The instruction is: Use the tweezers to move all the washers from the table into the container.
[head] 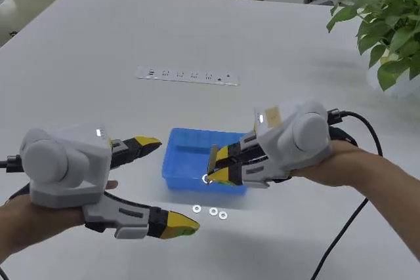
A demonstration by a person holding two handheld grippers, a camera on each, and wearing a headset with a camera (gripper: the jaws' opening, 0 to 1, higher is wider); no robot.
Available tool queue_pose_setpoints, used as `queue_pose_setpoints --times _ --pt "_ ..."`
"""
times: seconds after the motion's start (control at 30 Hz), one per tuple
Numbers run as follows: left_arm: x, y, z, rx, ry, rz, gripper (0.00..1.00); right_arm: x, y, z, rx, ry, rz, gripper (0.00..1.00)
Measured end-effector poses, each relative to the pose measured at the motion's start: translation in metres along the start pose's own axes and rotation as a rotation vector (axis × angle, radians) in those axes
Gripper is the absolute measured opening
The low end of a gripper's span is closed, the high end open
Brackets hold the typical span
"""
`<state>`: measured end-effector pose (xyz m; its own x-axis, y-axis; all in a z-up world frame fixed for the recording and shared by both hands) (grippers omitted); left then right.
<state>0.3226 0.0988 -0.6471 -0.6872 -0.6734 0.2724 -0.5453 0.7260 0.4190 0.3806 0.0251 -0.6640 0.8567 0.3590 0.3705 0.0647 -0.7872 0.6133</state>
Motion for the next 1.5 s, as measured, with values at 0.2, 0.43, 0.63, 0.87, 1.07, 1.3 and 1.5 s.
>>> queue_pose_setpoints --times 0.2,0.43,0.63,0.87,1.07,1.3,1.5 --pt "-0.005 0.001 0.003 -0.002 -0.001 -0.01 0.99 0.013 -0.002 0.001 0.008 0.011 0.019 0.09" --pt "-0.01 0.002 0.002 0.008 0.007 -0.018 0.99 0.023 -0.01 0.008 0.006 0.018 0.017 0.09" --pt "-0.015 0.004 0.0 0.016 0.003 -0.031 0.99 0.028 -0.017 0.016 0.0 0.023 0.014 0.09" --pt "-0.018 0.003 -0.003 0.023 0.001 -0.028 0.97 0.031 -0.024 0.026 -0.007 0.01 0.007 0.09" --pt "-0.02 0.001 -0.006 0.022 0.002 -0.028 0.96 0.032 -0.029 0.035 -0.013 -0.004 -0.005 0.09" --pt "-0.024 -0.002 -0.007 0.019 0.005 -0.027 0.96 0.033 -0.036 0.044 -0.02 -0.017 -0.015 0.09" --pt "-0.026 -0.004 -0.007 0.013 0.004 -0.021 0.95 0.032 -0.042 0.052 -0.025 -0.029 -0.027 0.09"
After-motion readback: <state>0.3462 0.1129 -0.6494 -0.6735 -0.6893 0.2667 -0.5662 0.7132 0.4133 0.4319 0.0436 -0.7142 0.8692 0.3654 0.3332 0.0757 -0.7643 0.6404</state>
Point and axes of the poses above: the centre of the closed fingertips' face, and the gripper's own axes: y roughly backward along the fingers, x roughly to its right, z roughly out of its underside, the point moved 4 cm from there along y, roughly backward along the fingers, and after that the axes turned 15 degrees about y, right-handed, at the moved point
